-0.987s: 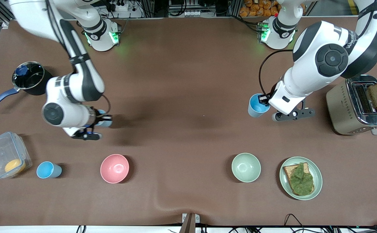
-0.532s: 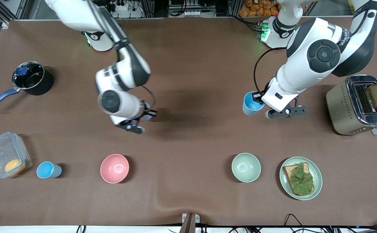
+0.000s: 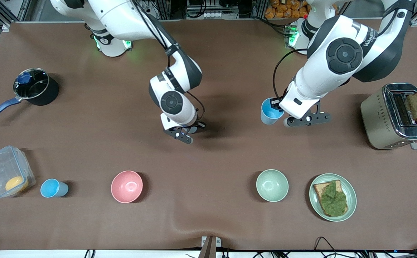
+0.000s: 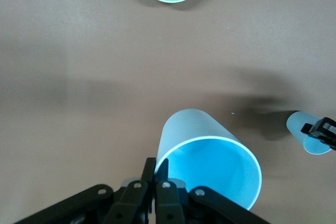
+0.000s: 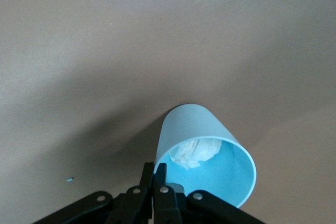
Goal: Stack blue cups with both arms
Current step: 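Set the right gripper's cup down while the left gripper holds its cup above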
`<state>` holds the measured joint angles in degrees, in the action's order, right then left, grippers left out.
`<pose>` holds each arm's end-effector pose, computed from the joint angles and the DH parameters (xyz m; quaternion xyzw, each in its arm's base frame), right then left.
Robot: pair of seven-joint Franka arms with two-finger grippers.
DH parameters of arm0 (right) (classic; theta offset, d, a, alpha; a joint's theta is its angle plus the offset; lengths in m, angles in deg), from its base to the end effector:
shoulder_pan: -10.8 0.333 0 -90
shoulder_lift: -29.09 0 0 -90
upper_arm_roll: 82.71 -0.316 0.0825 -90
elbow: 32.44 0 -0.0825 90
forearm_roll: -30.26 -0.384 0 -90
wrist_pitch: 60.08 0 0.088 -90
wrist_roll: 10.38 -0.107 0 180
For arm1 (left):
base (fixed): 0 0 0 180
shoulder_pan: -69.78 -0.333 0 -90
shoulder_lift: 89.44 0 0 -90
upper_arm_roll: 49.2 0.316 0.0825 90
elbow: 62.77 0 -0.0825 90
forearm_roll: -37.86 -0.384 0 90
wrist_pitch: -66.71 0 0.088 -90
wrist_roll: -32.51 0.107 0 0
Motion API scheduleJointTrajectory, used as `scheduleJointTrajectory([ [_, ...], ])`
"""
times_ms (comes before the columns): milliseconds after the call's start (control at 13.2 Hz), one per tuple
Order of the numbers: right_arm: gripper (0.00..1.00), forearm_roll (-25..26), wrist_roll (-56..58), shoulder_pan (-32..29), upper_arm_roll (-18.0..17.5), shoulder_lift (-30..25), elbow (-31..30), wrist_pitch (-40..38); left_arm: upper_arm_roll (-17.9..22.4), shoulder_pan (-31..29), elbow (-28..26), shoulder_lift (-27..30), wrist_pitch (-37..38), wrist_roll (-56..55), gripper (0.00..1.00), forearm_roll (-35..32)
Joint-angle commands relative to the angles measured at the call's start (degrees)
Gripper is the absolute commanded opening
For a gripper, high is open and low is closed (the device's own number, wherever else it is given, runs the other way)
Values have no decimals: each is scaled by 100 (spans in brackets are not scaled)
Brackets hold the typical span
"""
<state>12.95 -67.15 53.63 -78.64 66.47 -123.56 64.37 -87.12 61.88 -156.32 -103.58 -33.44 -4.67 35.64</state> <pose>0.5273 0.4462 0.2484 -0.9658 0.2370 0.0959 0.0424 0.5496 -0.2750 0.4925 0.9956 0.0625 -0.0643 0.0252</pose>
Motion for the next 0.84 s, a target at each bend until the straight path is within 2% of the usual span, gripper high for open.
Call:
scheduleJointTrajectory([
  [0, 99, -273, -63, 50, 67, 129, 156, -44, -40, 8, 144, -63, 127, -140, 0, 73],
  [152, 100, -264, -11, -2, 76, 24, 365, -148, -75, 34, 153, -63, 118, -271, 0, 82],
  [304, 100, -212, 25, -160, 120, -46, 682, -787, -75, 175, 161, -63, 109, -517, 0, 91],
  [456, 100, -212, 200, -571, 112, -230, 885, -1272, -75, 333, 161, -71, 65, -632, 0, 99],
  [759, 100, -151, 1576, -1275, 129, -757, 859, -2588, -75, 955, 538, -369, -49, -1543, 0, 99],
])
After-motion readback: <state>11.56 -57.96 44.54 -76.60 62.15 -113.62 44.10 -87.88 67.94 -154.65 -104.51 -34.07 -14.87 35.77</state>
